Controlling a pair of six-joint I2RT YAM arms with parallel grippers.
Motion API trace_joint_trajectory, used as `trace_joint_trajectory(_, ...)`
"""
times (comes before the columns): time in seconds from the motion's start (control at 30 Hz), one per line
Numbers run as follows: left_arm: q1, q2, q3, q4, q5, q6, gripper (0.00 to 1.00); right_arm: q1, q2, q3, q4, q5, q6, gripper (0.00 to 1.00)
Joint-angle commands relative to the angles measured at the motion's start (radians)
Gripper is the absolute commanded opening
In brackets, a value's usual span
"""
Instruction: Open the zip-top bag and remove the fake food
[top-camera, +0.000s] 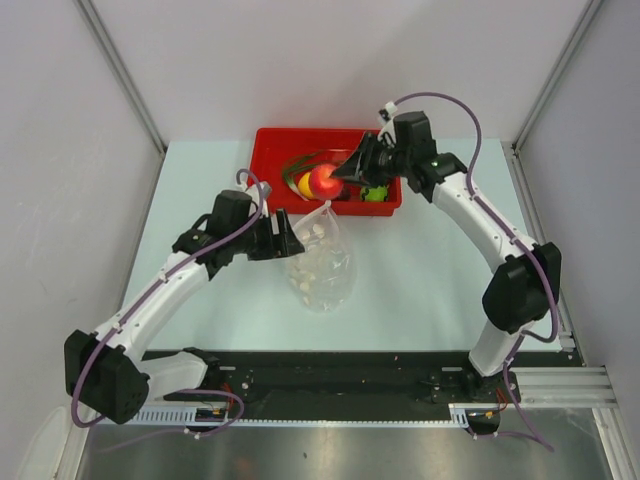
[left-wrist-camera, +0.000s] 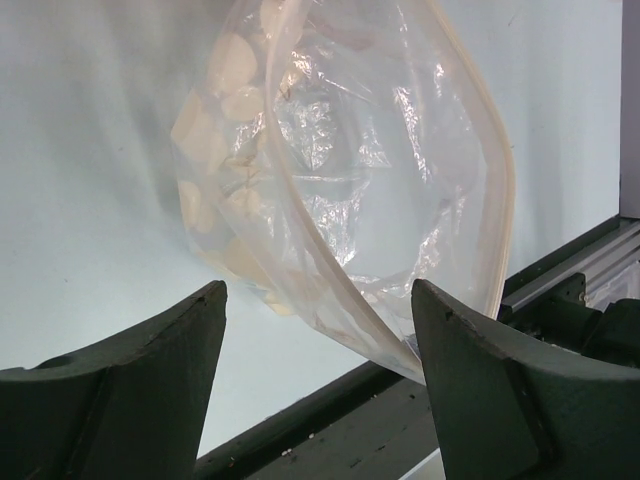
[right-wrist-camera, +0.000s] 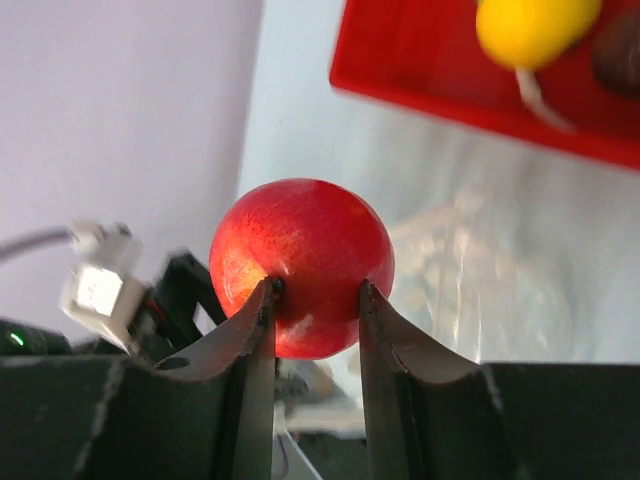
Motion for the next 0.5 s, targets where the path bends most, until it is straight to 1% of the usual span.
trace_joint_trajectory(0.0,-0.001,-0.017,0.077,-0.033,-0.006,0.06,0.79,-0.069,0.08,0.086,0.221,-0.008,0.141,0.06)
trace_joint_trajectory(0.1,-0.001,-0.022,0.103,-0.061,-0.011,0.079,0.79,-0.096,0.177,0.167,0.224,0.027,0.134,0.06)
trace_joint_trajectory(0.23,-0.001,-0.043,0.125,-0.098,-0.03,0.118,0.79,-0.113,0.342,0.265,0.227,0.122,0.067,0.07)
trace_joint_trajectory(0.33,0.0,-0.065,0.125,-0.128,-0.047,0.136,0.79,-0.122,0.427,0.34,0.239,0.176,0.034,0.08)
trace_joint_trajectory(0.4,0.0,-0.082,0.125,-0.139,-0.044,0.147,0.79,-0.128,0.502,0.394,0.248,0.199,0.02,0.09)
trace_joint_trajectory(0.47,0.0,-0.086,0.131,-0.154,-0.044,0.162,0.8,-0.129,0.563,0.421,0.258,0.225,0.004,0.15)
